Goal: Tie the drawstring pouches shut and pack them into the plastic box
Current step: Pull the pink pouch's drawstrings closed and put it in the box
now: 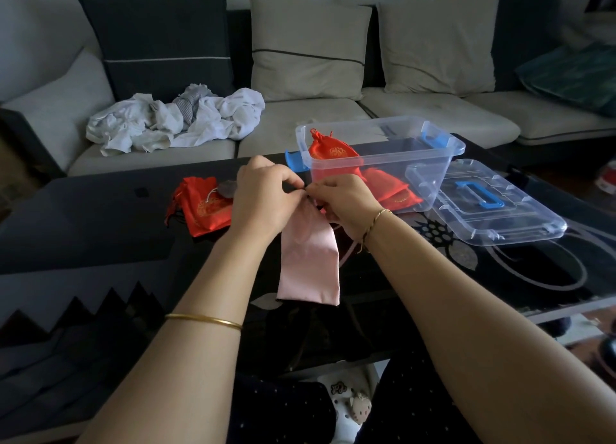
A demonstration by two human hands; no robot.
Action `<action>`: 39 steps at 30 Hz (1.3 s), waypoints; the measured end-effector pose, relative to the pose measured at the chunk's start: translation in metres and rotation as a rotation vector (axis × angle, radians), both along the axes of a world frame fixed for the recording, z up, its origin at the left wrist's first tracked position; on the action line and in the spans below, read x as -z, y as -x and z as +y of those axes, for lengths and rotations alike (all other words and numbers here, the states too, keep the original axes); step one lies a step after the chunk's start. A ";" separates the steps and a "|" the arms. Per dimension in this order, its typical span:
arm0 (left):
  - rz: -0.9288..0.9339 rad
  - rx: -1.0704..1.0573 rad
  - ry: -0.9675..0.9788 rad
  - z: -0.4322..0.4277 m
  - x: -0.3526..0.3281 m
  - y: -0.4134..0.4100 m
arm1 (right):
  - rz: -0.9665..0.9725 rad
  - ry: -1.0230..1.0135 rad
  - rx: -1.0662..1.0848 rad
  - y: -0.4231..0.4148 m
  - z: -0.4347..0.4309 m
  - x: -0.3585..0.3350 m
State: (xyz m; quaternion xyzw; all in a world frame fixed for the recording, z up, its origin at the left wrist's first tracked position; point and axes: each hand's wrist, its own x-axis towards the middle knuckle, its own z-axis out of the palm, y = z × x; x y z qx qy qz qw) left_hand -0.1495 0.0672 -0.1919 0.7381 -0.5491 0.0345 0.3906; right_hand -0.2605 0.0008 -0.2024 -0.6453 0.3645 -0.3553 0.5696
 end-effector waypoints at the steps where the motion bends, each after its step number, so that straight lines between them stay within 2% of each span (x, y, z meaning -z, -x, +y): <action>1: -0.003 0.000 -0.001 -0.001 0.001 0.000 | -0.015 -0.011 -0.015 0.001 0.000 0.000; 7: -0.068 -0.009 -0.022 -0.003 0.002 0.001 | 0.009 0.057 -0.058 0.003 0.000 -0.001; 11: -0.105 -0.054 -0.043 0.000 0.000 -0.003 | 0.263 0.366 0.086 0.009 -0.008 -0.002; 12: -0.107 -0.075 -0.041 0.000 0.000 -0.005 | 0.277 0.390 0.114 0.013 -0.012 -0.002; 16: -0.152 -0.112 -0.028 -0.001 0.005 -0.002 | 0.259 0.352 0.172 0.018 -0.020 0.000; 20: -0.026 -0.036 -0.034 -0.010 0.010 0.001 | 0.259 0.301 0.240 0.016 -0.022 0.009; 24: 0.171 -0.032 -0.061 -0.012 0.012 -0.003 | 0.224 0.166 0.096 0.020 -0.017 0.016; 26: 0.198 -0.052 -0.053 -0.012 0.011 -0.006 | 0.217 0.126 0.031 0.024 -0.014 0.015; 29: 0.216 -0.077 0.001 -0.013 0.007 -0.003 | 0.309 0.184 -0.040 0.032 -0.012 0.015; 32: 0.231 -0.123 0.042 -0.015 0.004 0.002 | 0.395 0.141 -0.125 0.038 -0.009 0.015; 35: 0.228 -0.160 0.069 -0.019 0.003 0.006 | 0.356 0.120 -0.136 0.045 -0.007 0.011; 39: 0.226 -0.163 0.104 -0.026 0.002 0.013 | 0.430 0.335 -0.012 0.053 -0.008 0.012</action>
